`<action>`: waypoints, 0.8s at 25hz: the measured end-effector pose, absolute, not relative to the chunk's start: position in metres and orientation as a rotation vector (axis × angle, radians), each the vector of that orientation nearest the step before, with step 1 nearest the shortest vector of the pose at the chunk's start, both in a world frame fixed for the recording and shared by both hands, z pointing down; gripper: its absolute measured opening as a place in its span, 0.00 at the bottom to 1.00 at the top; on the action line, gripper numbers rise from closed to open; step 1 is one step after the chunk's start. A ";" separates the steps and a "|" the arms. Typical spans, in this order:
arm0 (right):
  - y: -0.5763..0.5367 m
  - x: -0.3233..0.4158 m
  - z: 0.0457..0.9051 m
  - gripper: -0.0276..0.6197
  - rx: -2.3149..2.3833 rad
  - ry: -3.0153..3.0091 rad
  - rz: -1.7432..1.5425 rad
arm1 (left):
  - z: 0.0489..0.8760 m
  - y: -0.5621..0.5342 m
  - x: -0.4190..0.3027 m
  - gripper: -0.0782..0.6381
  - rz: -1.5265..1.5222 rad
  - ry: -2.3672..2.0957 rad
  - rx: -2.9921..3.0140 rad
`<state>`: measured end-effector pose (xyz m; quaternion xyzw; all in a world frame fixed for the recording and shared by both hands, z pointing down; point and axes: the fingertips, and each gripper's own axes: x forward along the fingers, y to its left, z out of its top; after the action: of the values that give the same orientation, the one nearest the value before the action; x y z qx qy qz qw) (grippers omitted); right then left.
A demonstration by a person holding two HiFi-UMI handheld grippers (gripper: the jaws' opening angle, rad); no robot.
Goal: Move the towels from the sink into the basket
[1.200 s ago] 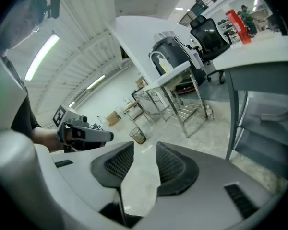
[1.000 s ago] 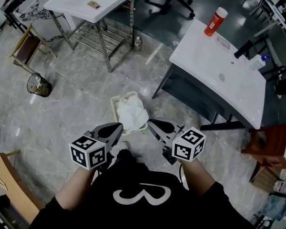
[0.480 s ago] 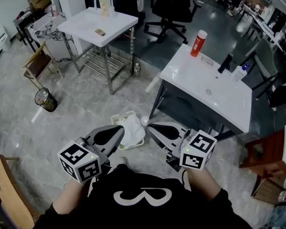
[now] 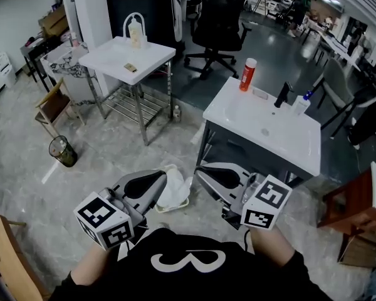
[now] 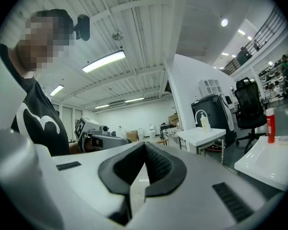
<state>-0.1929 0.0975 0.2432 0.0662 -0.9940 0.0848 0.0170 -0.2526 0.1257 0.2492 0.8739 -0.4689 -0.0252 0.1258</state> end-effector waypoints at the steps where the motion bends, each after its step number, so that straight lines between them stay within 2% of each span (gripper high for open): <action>1: 0.099 -0.192 0.244 0.05 0.211 -3.090 0.259 | 0.249 0.127 -0.252 0.12 -0.073 -1.365 2.551; 20: 0.086 -0.198 0.261 0.05 0.294 -3.045 0.294 | 0.263 0.106 -0.252 0.12 -0.069 -1.290 2.564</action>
<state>-0.1979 0.0863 0.2606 0.0955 -0.9902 0.0958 0.0343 -0.2524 0.1057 0.2634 0.8849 -0.4453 -0.0239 0.1346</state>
